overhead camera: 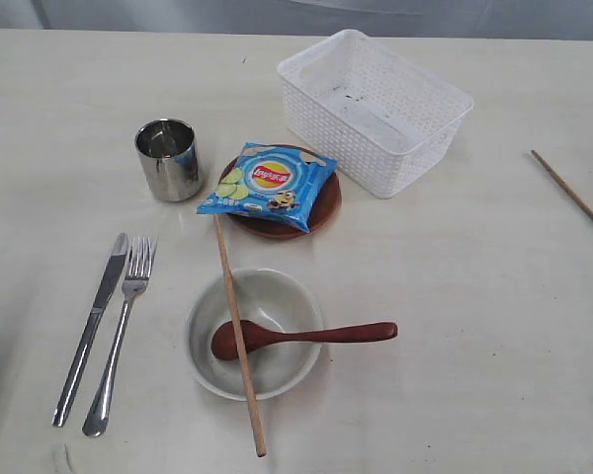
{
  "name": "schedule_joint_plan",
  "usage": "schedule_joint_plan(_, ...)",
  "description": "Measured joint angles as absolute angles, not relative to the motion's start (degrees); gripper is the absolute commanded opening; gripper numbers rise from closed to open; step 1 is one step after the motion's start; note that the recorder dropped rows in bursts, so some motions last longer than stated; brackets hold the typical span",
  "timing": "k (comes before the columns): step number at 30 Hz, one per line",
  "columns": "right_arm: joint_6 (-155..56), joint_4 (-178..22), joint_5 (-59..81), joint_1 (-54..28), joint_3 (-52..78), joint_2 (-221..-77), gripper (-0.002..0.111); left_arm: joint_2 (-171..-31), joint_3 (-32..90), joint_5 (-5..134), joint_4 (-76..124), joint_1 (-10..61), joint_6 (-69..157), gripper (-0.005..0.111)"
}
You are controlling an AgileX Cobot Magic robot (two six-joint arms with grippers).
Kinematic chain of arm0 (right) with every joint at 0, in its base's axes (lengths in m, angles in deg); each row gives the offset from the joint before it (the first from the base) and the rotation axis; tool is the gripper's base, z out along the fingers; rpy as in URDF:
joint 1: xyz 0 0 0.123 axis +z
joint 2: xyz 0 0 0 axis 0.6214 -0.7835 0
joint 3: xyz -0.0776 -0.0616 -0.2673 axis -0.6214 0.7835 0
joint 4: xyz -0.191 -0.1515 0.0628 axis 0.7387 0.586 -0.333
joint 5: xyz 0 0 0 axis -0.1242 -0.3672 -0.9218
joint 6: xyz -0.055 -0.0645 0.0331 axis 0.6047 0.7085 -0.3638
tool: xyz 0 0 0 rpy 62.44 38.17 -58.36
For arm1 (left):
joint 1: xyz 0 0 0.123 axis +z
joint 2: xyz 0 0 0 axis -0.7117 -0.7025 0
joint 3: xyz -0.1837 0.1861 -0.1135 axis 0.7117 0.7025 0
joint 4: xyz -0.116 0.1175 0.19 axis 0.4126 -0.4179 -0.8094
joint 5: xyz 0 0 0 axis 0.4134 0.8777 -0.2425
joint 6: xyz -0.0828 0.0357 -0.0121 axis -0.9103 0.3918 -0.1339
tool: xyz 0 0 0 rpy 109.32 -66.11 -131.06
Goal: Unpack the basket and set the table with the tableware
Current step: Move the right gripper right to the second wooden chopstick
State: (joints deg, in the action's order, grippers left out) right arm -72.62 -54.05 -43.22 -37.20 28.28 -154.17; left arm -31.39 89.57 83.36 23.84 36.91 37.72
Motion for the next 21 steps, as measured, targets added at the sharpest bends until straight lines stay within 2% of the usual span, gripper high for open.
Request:
schedule_joint_plan(4, -72.62, -54.32, -43.30, -37.20, 28.83, -156.68, 0.044, -31.39, 89.57, 83.36, 23.84, 36.91, 37.72, 0.000)
schedule_joint_plan(13, -60.34, -65.92, -48.00, -37.20, 21.37, -174.76, 0.043, -31.39, 89.57, 83.36, 23.84, 36.91, 37.72, 0.000)
schedule_joint_plan(15, -58.55, -64.83, -48.00, -37.20, 18.70, -177.60, 0.038, -31.39, 89.57, 83.36, 23.84, 36.91, 37.72, 0.000)
schedule_joint_plan(19, -55.34, -59.08, -48.00, -37.20, 14.57, -181.88, 0.017, -31.39, 89.57, 83.36, 23.84, 36.91, 37.72, 0.000)
schedule_joint_plan(21, -51.85, -57.16, -47.46, -37.20, 13.78, -183.82, 0.016, -31.39, 89.57, 83.36, 23.84, 36.91, 37.72, 0.000)
